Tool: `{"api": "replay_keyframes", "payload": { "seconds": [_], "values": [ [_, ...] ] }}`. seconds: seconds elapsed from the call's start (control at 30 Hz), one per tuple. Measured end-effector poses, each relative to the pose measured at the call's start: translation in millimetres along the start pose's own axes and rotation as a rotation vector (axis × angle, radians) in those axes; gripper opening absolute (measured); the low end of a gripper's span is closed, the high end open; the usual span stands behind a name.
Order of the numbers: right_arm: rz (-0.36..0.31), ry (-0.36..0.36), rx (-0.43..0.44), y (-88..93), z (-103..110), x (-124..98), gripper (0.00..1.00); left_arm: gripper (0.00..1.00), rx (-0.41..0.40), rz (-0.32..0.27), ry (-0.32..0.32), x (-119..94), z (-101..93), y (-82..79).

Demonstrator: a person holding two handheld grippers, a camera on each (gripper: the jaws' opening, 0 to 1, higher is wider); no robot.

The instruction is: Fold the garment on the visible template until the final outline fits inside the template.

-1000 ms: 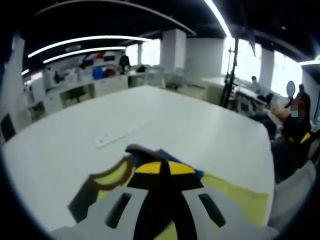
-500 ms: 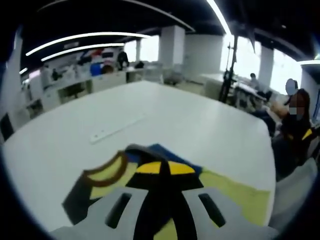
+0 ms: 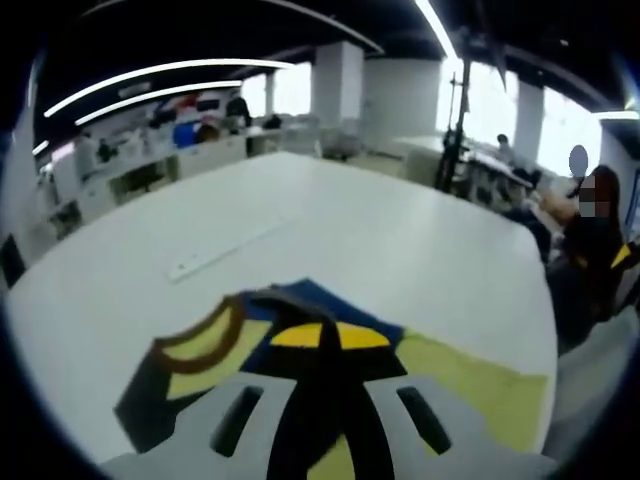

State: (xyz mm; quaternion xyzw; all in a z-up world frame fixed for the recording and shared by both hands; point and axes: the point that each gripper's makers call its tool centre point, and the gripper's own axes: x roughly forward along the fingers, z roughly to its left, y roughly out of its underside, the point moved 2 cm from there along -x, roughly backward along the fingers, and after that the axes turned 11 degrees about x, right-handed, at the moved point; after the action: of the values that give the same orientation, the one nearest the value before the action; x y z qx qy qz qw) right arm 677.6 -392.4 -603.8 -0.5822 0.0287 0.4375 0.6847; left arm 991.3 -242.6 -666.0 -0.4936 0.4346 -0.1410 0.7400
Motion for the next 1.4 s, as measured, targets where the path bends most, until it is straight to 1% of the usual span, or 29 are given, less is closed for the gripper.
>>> {"api": "replay_keyframes", "payload": {
  "seconds": [0.17, 0.53, 0.83, 1.2, 1.4],
  "values": [
    [0.004, -0.004, -0.006, -1.1, -0.7, 0.6, 1.00, 0.00, 0.002, 0.016, 0.005, 2.7, -3.2, 4.2],
    [0.009, -0.009, -0.001, 0.7, -2.7, 0.2, 1.00, 0.00, -0.006, 0.028, 0.020, 12.9, -15.2, 8.5],
    [0.011, 0.001, 0.010, 2.2, -9.1, -1.7, 1.00, 0.00, -0.002, 0.046, 0.031, 22.8, -25.5, 14.2],
    [0.017, -0.007, 0.011, 1.7, -11.7, 1.6, 1.00, 0.00, -0.010, 0.070, 0.038, 33.8, -32.0, 21.7],
    [0.024, -0.011, 0.011, 1.8, -13.5, 3.4, 1.00, 0.00, -0.001, 0.084, 0.051, 37.6, -40.5, 26.9]
  ]
}}
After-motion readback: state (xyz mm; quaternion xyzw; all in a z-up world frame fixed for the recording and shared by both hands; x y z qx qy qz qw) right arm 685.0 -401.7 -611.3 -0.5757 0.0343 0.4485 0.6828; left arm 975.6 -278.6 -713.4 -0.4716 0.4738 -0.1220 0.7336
